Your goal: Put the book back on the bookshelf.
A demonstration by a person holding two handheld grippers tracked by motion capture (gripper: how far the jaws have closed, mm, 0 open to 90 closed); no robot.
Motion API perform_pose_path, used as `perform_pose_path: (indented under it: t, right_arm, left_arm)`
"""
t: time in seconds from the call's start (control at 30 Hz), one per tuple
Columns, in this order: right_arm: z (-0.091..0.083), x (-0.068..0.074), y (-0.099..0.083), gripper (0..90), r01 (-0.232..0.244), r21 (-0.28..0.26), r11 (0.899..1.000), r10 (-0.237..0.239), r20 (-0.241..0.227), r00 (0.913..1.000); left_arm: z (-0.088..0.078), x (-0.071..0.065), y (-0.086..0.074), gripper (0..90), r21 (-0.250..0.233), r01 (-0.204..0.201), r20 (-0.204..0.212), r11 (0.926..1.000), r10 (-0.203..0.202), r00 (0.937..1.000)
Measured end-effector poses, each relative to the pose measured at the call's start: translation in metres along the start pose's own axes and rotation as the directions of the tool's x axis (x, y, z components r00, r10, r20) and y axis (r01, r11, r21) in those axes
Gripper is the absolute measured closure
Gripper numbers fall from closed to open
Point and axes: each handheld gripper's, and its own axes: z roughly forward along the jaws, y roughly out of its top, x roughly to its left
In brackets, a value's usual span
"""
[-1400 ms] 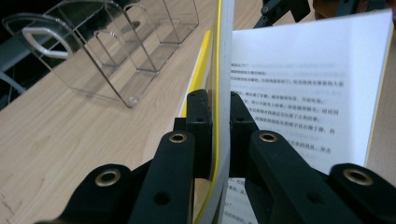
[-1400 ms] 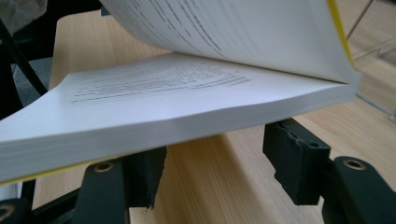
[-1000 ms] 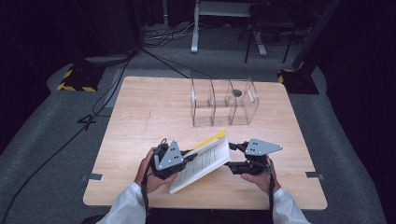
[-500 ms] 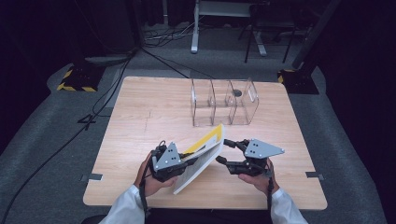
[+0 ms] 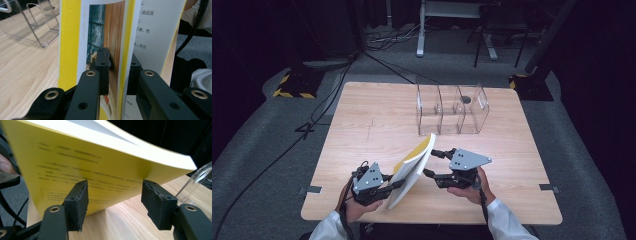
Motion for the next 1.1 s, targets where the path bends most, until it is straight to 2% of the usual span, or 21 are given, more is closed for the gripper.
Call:
perform_pose_path:
  t: [0.07, 0.1, 0.27, 0.4, 0.43, 0.53, 0.63, 0.77, 0.87, 0.93, 1.0, 1.03, 1.1]
  right_arm:
    - [0.005, 0.002, 0.001, 38.9, 0.004, 0.014, 1.000, -0.004, -0.003, 1.0000]
    - [0.006, 0.002, 0.001, 38.6, 0.004, 0.016, 1.000, -0.004, -0.004, 1.0000]
    - [0.010, 0.002, 0.001, 36.8, 0.006, 0.034, 0.999, -0.005, -0.009, 0.9999]
    - [0.004, -0.003, -0.002, 37.3, 0.002, 0.053, 0.999, -0.003, 0.024, 0.9997]
    - [0.002, -0.005, -0.003, 37.4, 0.001, 0.062, 0.998, -0.003, 0.034, 0.9994]
    - [-0.008, -0.013, -0.010, 37.9, 0.001, 0.098, 0.995, -0.008, 0.071, 0.9974]
    - [-0.017, -0.018, -0.016, 38.9, -0.014, 0.129, 0.992, 0.000, 0.106, 0.9944]
    - [-0.034, -0.024, -0.024, 39.7, -0.045, 0.107, 0.993, 0.030, 0.142, 0.9894]
    - [-0.045, -0.030, -0.027, 40.4, -0.091, 0.072, 0.993, 0.078, 0.160, 0.9841]
    - [-0.049, -0.032, -0.026, 40.9, -0.098, 0.057, 0.994, 0.087, 0.167, 0.9821]
    - [-0.059, -0.034, -0.021, 42.8, -0.096, 0.031, 0.995, 0.088, 0.201, 0.9757]
    - [-0.061, -0.034, -0.020, 42.8, -0.091, 0.023, 0.996, 0.084, 0.207, 0.9748]
    - [-0.064, -0.033, -0.018, 42.8, -0.085, 0.012, 0.996, 0.081, 0.210, 0.9743]
  left_arm:
    - [-0.003, -0.001, -0.004, 81.7, -0.019, -0.004, -0.024, 0.9998, 0.003, 0.9997]
    - [-0.003, -0.001, -0.007, 82.5, -0.031, -0.004, -0.022, 0.9995, 0.003, 0.9998]
    - [0.004, -0.001, -0.012, 82.8, -0.068, -0.002, 0.017, 0.9977, 0.003, 0.9999]
    - [0.015, 0.000, -0.008, 80.7, -0.092, 0.005, 0.055, 0.9958, 0.000, 0.9985]
    - [0.019, 0.000, -0.005, 80.0, -0.093, -0.008, 0.065, 0.9956, 0.014, 0.9978]
    - [0.032, 0.000, 0.002, 79.3, -0.109, -0.015, 0.081, 0.9939, 0.024, 0.9964]
    - [0.044, 0.001, 0.010, 79.3, -0.133, -0.003, 0.111, 0.9911, 0.018, 0.9937]
    - [0.058, -0.002, 0.023, 79.9, -0.156, -0.016, 0.134, 0.9877, 0.037, 0.9903]
    - [0.068, -0.003, 0.032, 79.9, -0.181, -0.014, 0.159, 0.9833, 0.043, 0.9864]
    - [0.070, -0.003, 0.035, 79.8, -0.189, -0.015, 0.166, 0.9818, 0.047, 0.9849]
    - [0.075, -0.003, 0.040, 79.8, -0.212, -0.009, 0.181, 0.9773, 0.048, 0.9823]
    - [0.079, -0.002, 0.044, 79.9, -0.229, -0.010, 0.187, 0.9734, 0.054, 0.9809]
    - [0.081, -0.001, 0.045, 80.0, -0.234, -0.010, 0.191, 0.9722, 0.057, 0.9799]
